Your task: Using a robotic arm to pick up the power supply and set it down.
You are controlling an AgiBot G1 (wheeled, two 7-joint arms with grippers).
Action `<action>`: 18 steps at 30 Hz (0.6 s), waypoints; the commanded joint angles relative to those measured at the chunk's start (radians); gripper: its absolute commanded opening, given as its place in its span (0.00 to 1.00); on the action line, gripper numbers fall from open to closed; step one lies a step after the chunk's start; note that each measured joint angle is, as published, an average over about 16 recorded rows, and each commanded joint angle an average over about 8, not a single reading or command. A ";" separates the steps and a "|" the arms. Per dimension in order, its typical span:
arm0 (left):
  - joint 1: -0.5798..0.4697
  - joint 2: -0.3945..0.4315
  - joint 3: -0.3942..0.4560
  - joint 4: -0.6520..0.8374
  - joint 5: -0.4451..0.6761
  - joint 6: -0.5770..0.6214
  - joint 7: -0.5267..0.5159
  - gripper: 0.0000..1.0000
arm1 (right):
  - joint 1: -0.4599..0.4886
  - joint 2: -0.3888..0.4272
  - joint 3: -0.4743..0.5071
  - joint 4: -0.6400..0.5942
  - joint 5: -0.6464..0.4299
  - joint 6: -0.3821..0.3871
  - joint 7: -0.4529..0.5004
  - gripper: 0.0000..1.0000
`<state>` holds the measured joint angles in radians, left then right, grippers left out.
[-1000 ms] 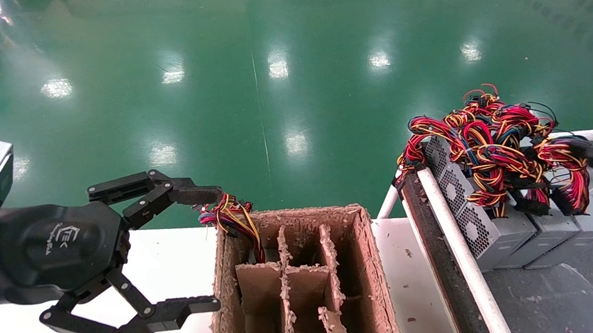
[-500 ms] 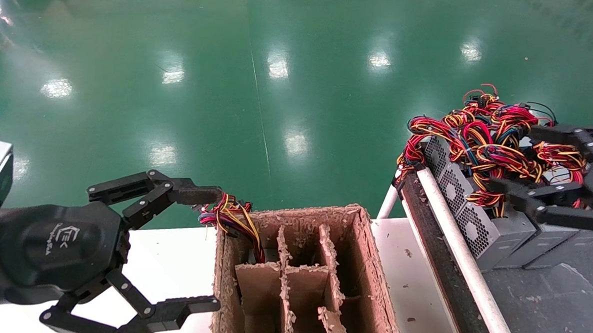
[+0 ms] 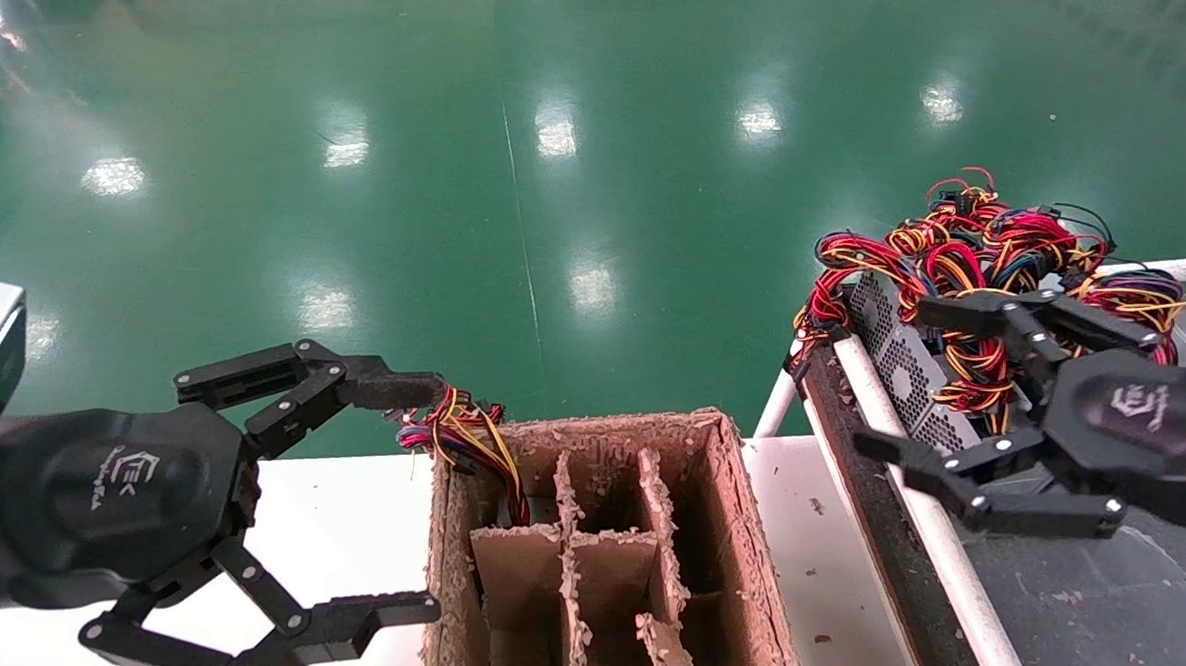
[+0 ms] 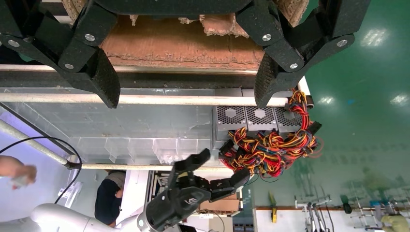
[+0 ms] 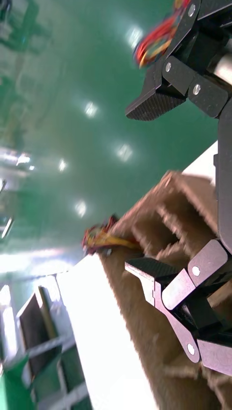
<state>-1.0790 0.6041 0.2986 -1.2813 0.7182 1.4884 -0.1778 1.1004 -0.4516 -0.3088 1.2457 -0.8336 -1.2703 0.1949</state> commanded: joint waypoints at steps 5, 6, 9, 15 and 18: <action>0.000 0.000 0.000 0.000 0.000 0.000 0.000 1.00 | -0.007 -0.044 0.008 0.011 0.028 -0.062 -0.002 1.00; 0.000 0.000 0.000 0.000 0.000 0.000 0.000 1.00 | -0.008 -0.051 0.009 0.012 0.033 -0.072 -0.002 1.00; 0.000 0.000 0.001 0.000 0.000 0.000 0.000 1.00 | -0.012 -0.072 0.013 0.017 0.047 -0.102 -0.003 1.00; 0.000 0.000 0.001 0.000 -0.001 0.000 0.000 1.00 | -0.019 -0.116 0.021 0.028 0.075 -0.163 -0.005 1.00; 0.000 0.000 0.001 0.000 -0.001 0.000 0.000 1.00 | -0.022 -0.137 0.025 0.033 0.088 -0.193 -0.006 1.00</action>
<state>-1.0792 0.6037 0.2995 -1.2813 0.7175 1.4880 -0.1773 1.0801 -0.5769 -0.2859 1.2759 -0.7528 -1.4472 0.1892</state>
